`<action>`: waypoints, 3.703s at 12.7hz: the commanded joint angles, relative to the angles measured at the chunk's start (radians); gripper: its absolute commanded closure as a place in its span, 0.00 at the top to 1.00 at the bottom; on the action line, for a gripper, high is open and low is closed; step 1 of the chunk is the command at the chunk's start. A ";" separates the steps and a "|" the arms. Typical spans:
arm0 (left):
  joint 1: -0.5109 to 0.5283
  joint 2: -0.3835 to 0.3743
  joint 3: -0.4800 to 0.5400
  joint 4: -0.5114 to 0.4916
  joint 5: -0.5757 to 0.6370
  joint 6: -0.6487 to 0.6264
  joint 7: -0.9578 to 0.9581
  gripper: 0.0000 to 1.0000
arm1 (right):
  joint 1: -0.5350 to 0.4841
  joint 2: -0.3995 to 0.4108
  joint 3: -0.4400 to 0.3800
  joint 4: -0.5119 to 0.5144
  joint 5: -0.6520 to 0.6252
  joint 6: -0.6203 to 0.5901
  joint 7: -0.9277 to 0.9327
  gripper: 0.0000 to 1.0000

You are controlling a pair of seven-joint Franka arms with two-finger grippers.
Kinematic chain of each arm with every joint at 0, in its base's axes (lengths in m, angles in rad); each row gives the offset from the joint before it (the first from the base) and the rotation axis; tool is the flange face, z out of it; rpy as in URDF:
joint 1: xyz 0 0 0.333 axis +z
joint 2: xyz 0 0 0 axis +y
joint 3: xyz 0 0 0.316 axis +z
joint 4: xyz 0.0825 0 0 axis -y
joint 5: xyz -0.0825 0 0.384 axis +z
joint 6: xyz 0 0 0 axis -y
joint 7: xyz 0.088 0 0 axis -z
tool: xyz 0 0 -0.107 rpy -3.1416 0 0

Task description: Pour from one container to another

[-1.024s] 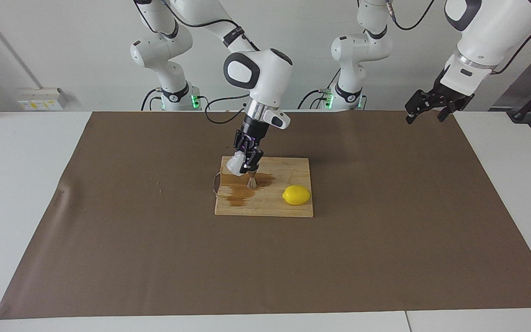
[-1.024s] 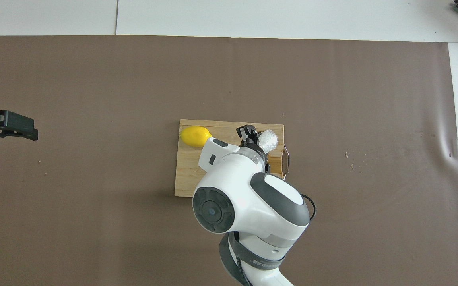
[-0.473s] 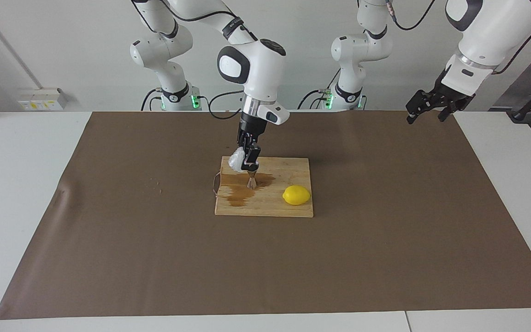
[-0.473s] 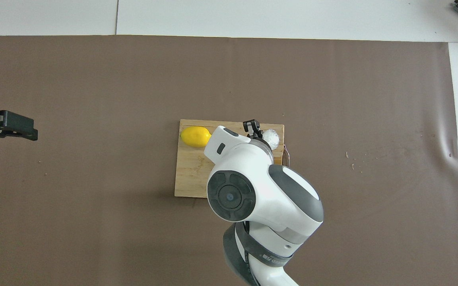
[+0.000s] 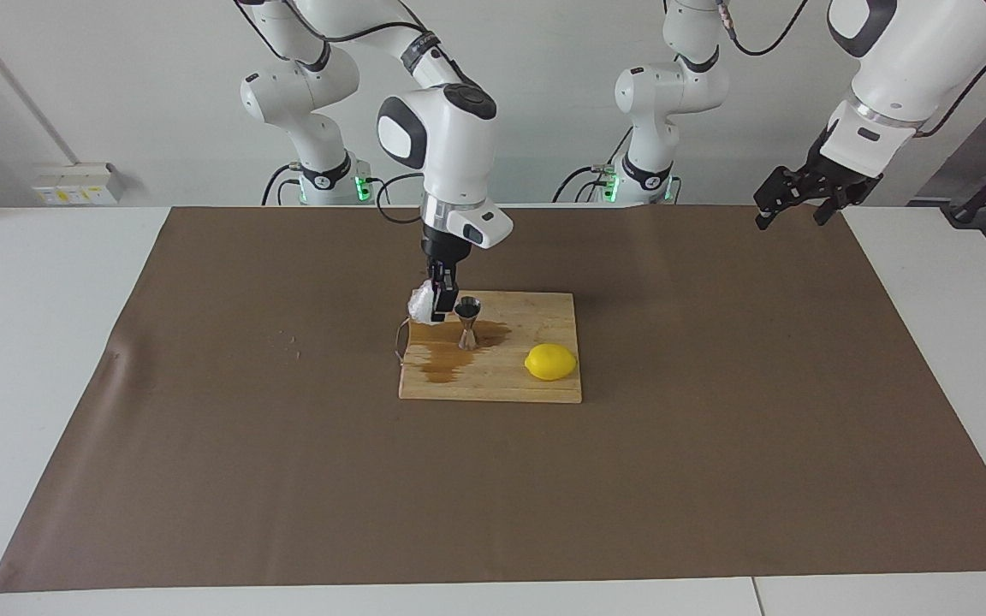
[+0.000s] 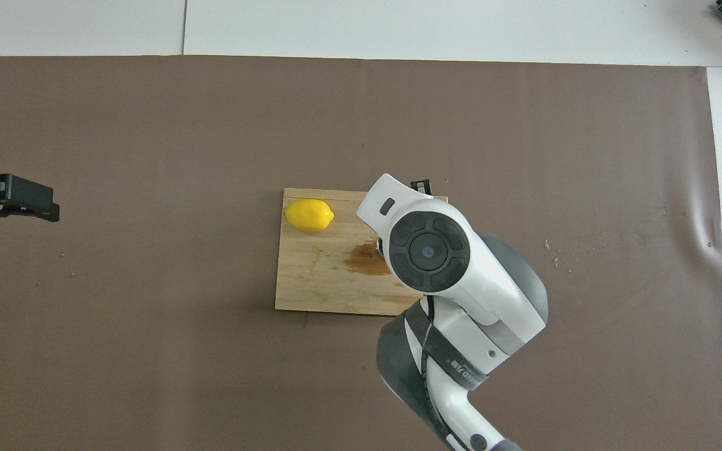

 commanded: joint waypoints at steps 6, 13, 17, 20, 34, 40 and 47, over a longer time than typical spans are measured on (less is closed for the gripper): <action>-0.007 -0.017 0.007 -0.010 0.017 -0.014 0.000 1.00 | -0.272 -0.052 0.008 -0.248 0.394 0.214 -0.486 0.00; -0.007 -0.019 0.007 -0.010 0.017 -0.014 0.000 1.00 | -0.515 -0.066 0.005 -0.423 0.716 0.290 -1.008 0.00; -0.007 -0.017 0.007 -0.010 0.017 -0.014 0.000 1.00 | -0.596 -0.070 0.005 -0.451 0.718 0.288 -1.069 0.99; -0.007 -0.019 0.007 -0.010 0.017 -0.014 0.000 1.00 | -0.622 -0.072 0.003 -0.451 0.718 0.278 -1.076 1.00; -0.007 -0.019 0.007 -0.010 0.017 -0.014 -0.001 1.00 | -0.555 -0.225 0.014 -0.016 0.416 -0.102 -0.007 1.00; -0.007 -0.019 0.007 -0.010 0.017 -0.014 0.000 1.00 | -0.444 -0.157 0.020 0.256 0.229 -0.331 0.761 1.00; -0.008 -0.019 0.007 -0.010 0.017 -0.014 0.000 1.00 | -0.463 -0.164 0.009 0.261 0.243 -0.517 1.277 1.00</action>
